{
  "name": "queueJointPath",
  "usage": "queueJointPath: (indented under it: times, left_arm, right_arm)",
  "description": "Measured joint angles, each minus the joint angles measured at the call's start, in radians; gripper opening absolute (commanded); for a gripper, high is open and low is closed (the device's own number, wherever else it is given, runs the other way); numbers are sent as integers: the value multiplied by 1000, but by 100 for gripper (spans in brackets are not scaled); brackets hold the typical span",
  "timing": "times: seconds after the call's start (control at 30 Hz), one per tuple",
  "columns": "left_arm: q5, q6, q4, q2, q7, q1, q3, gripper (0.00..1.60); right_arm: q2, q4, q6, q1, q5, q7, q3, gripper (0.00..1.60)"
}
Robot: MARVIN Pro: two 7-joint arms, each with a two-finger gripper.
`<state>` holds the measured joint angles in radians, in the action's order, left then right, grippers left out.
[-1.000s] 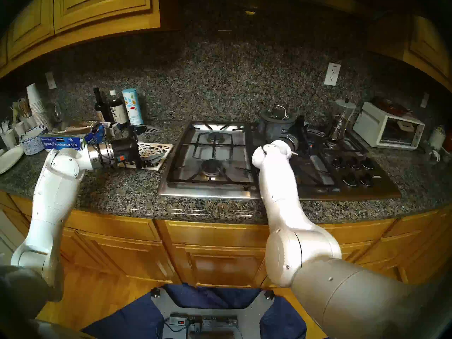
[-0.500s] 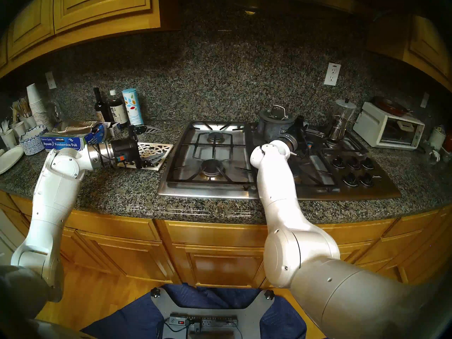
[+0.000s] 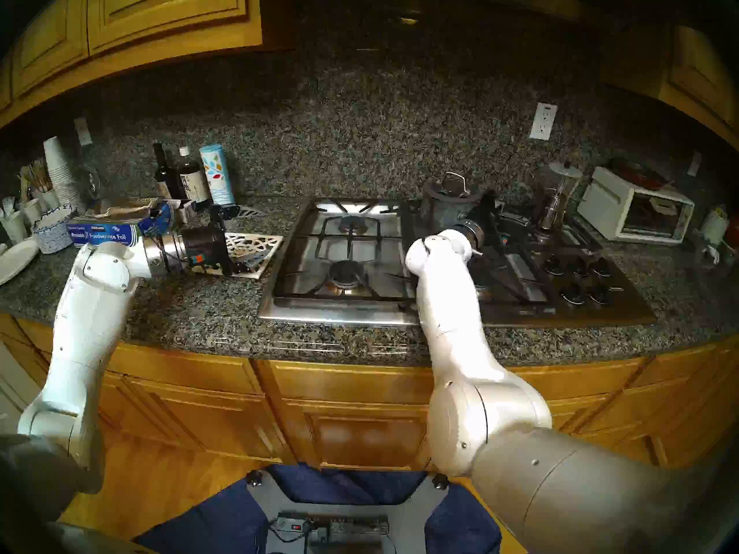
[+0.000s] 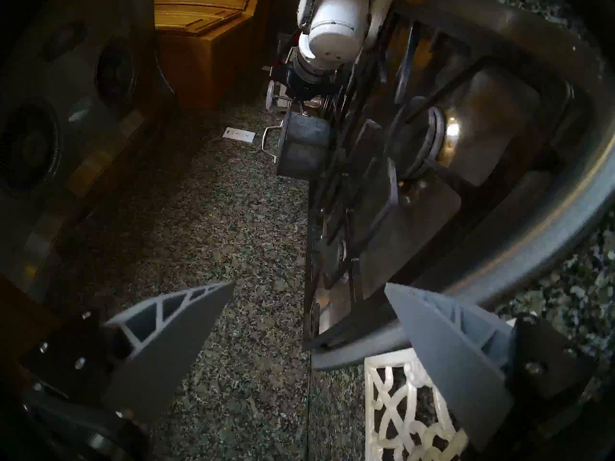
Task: Pick up the pot, put it on the stove, take off the pot lid
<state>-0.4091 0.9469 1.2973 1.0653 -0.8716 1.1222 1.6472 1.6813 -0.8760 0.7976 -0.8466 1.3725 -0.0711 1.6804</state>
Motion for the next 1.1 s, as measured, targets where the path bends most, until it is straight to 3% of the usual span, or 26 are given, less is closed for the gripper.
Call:
queueJointPath:
  times: [1.1]
  left_arm:
    - [-2,0,0,0,0,2,0,160]
  right_arm:
    - [17,-98,37,-5,25,74,-28,0]
